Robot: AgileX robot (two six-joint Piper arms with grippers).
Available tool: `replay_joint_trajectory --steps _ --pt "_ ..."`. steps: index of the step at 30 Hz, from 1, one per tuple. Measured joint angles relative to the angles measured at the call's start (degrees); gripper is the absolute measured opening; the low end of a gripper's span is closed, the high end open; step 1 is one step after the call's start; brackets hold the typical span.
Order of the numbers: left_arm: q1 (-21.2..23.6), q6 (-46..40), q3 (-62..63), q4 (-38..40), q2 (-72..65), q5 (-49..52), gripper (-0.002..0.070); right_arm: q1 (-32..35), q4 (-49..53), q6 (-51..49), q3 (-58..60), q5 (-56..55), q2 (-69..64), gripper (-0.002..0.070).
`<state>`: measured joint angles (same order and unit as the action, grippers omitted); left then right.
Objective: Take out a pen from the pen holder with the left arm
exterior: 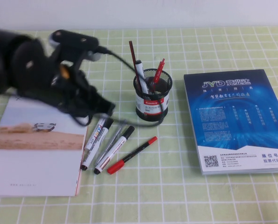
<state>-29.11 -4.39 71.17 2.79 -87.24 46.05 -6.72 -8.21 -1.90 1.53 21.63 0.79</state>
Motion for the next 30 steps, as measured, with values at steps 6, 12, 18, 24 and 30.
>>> replay_joint_trajectory --steps 6,12,18,24,30 --pt "0.0 3.1 -14.4 -1.7 17.9 -4.1 0.0000 0.0 0.0 0.0 0.0 0.0 0.0 -0.0015" --pt "0.0 7.0 -25.5 -1.9 33.2 -9.2 -0.0001 0.0 0.0 0.0 0.0 0.0 0.0 -0.0015" --pt "0.0 7.9 -33.8 -4.3 43.6 -10.4 -0.0001 0.0 0.0 0.0 0.0 0.0 0.0 -0.0015" --pt "0.0 8.8 -35.3 -7.9 45.8 -10.0 -0.0001 0.0 0.0 0.0 0.0 0.0 0.0 -0.0015" --pt "0.0 10.4 -35.6 -8.4 45.8 -10.3 -0.0001 0.0 0.0 0.0 0.0 0.0 0.0 -0.0015"
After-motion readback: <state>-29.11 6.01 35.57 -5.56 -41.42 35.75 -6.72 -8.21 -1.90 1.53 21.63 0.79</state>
